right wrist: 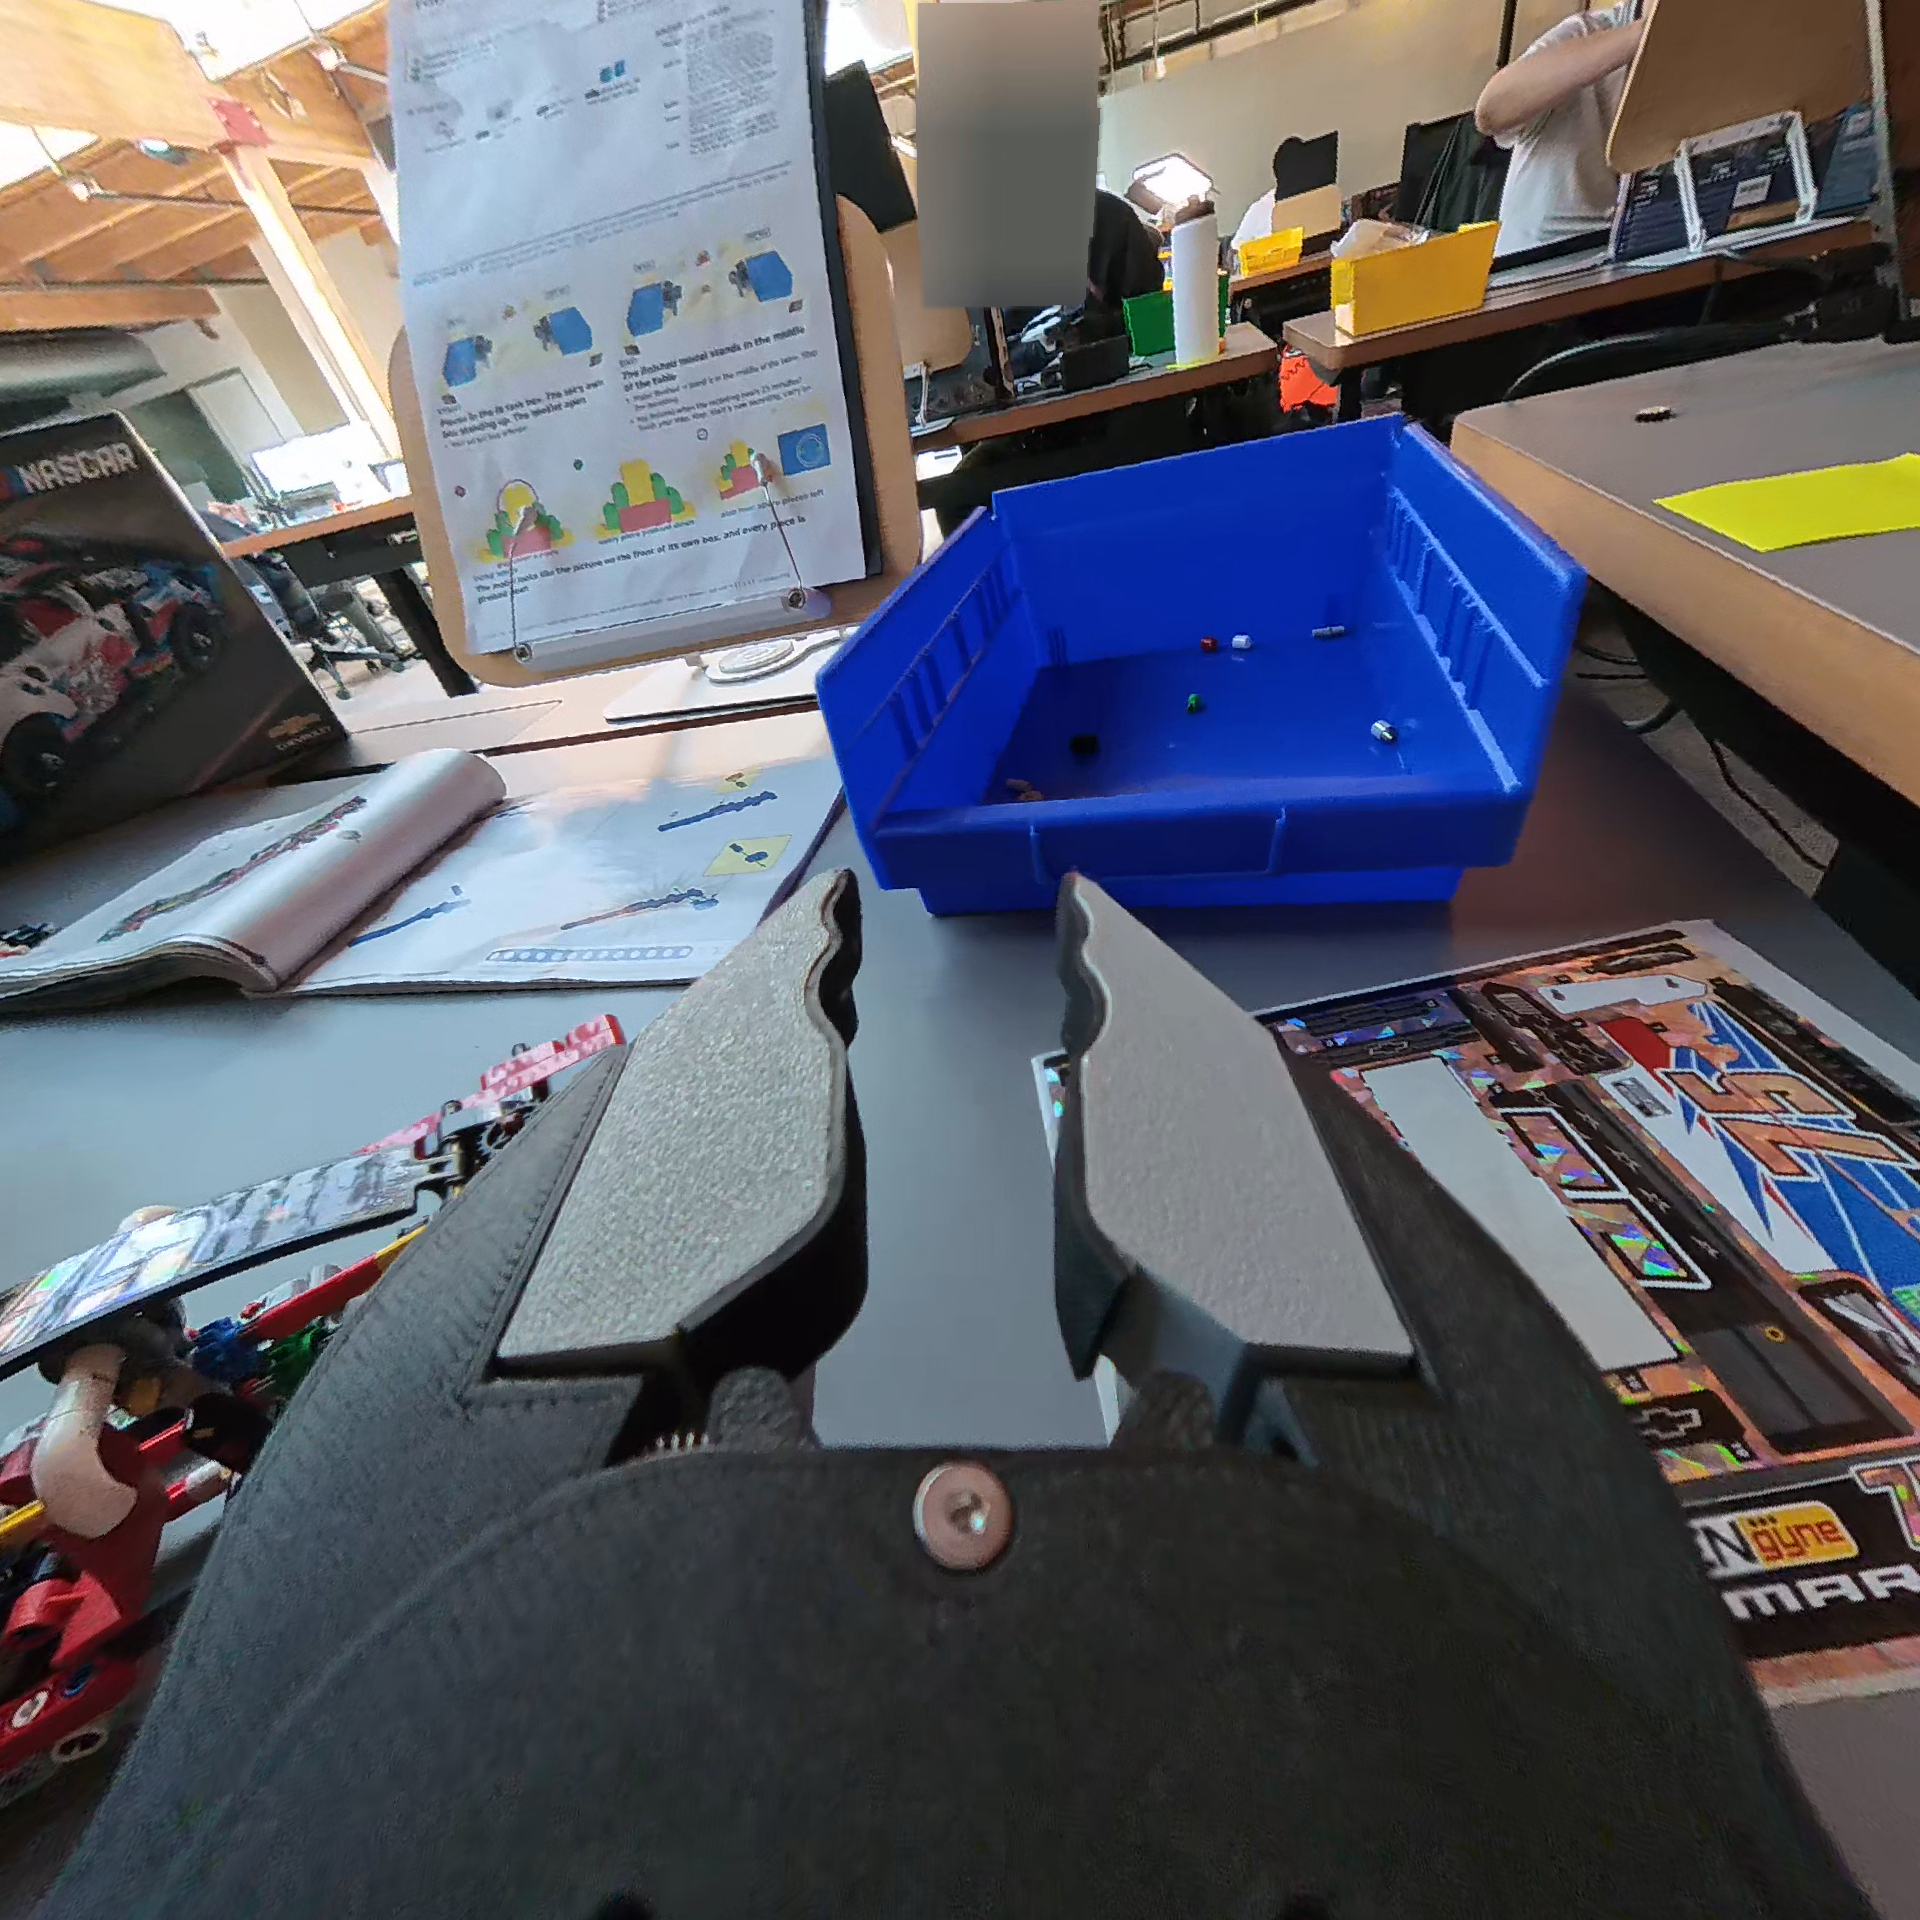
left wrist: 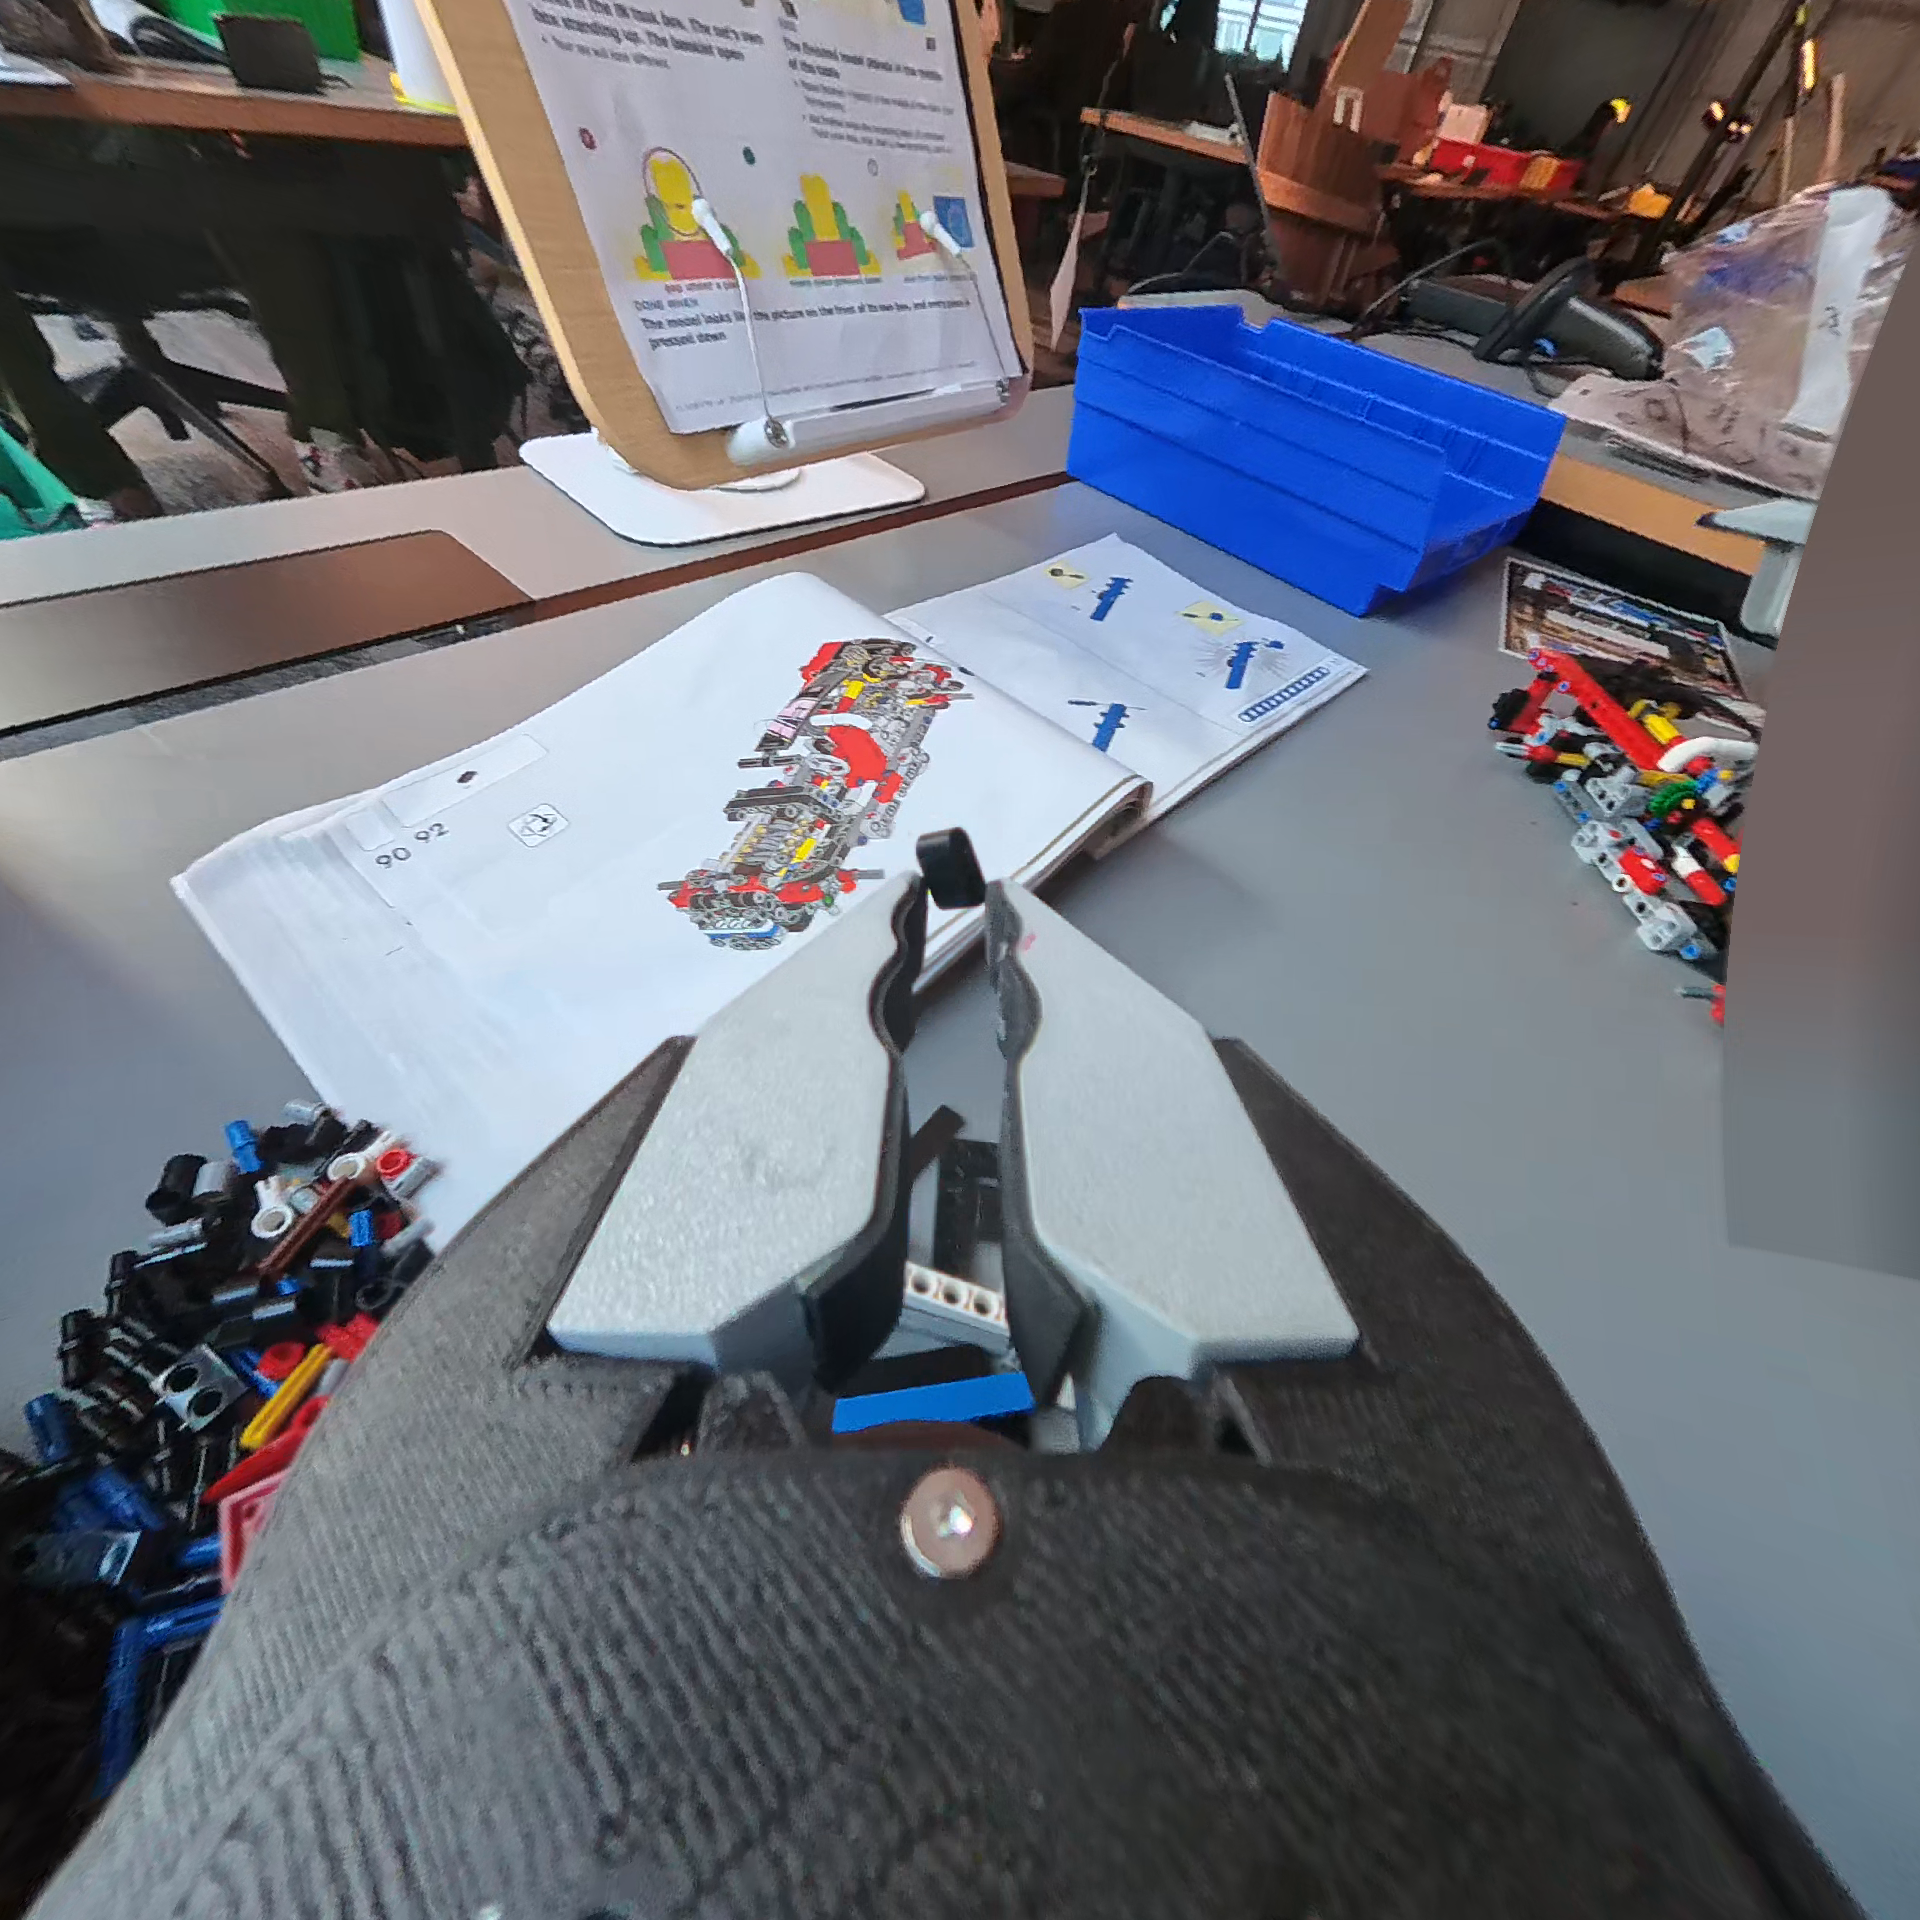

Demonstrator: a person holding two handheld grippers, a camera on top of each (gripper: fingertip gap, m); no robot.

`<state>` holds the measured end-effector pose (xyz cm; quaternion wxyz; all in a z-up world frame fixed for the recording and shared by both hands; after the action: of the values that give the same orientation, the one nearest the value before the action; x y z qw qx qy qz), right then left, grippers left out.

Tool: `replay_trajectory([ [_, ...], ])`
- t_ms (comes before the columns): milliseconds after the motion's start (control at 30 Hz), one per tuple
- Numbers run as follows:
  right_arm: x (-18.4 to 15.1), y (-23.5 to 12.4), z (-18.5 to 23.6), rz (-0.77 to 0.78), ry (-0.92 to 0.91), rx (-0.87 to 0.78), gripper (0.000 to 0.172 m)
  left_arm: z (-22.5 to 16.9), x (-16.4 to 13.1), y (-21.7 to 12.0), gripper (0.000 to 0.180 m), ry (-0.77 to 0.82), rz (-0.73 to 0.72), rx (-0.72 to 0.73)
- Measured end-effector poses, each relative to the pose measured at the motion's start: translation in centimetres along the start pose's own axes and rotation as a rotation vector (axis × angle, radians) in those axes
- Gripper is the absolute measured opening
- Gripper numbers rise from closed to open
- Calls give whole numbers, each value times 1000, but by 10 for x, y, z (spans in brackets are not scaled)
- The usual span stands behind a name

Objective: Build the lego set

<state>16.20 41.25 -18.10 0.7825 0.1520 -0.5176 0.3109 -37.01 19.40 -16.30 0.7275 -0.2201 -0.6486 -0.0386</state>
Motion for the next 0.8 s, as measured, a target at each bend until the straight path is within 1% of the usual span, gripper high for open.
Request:
replay_trajectory([
  [100,1,-1,9,-10,-28,37,35,-10,-2,3,8,48,32,-32],
  [167,2,-1,14,-17,-40,67,35,-21,-7,11,8,83,87,-83],
  [233,3,-3,21,-21,-53,102,33,-39,-17,25,9,45,183,-174],
  [300,6,-8,32,-58,-87,138,30,-61,-16,37,9,25,238,-240],
  [367,6,-15,46,-87,-130,174,30,-78,-7,45,9,86,248,-239],
  [467,-5,-19,60,-36,-174,211,33,-99,9,48,9,121,227,-248],
  [533,-9,-20,64,-15,-189,231,35,-111,17,48,9,93,200,-265],
  [633,-9,-22,71,-27,-211,256,39,-126,21,51,9,45,185,-290],
  [700,-14,-23,78,-7,-214,282,45,-136,23,54,9,19,179,-313],
  [800,-25,-28,108,46,-208,369,50,-153,22,64,9,-23,217,-370],
])
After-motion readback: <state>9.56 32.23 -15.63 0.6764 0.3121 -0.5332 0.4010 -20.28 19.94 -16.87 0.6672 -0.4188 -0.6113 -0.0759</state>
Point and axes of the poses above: each gripper's, where its closed fingertips meet, y out along the fingers, x out of its top, z = x × y across the jaws, the point moved 3 cm from there along -y, back along the fingers, and after that the axes turned 12 degrees about y, right-handed, at the moved point
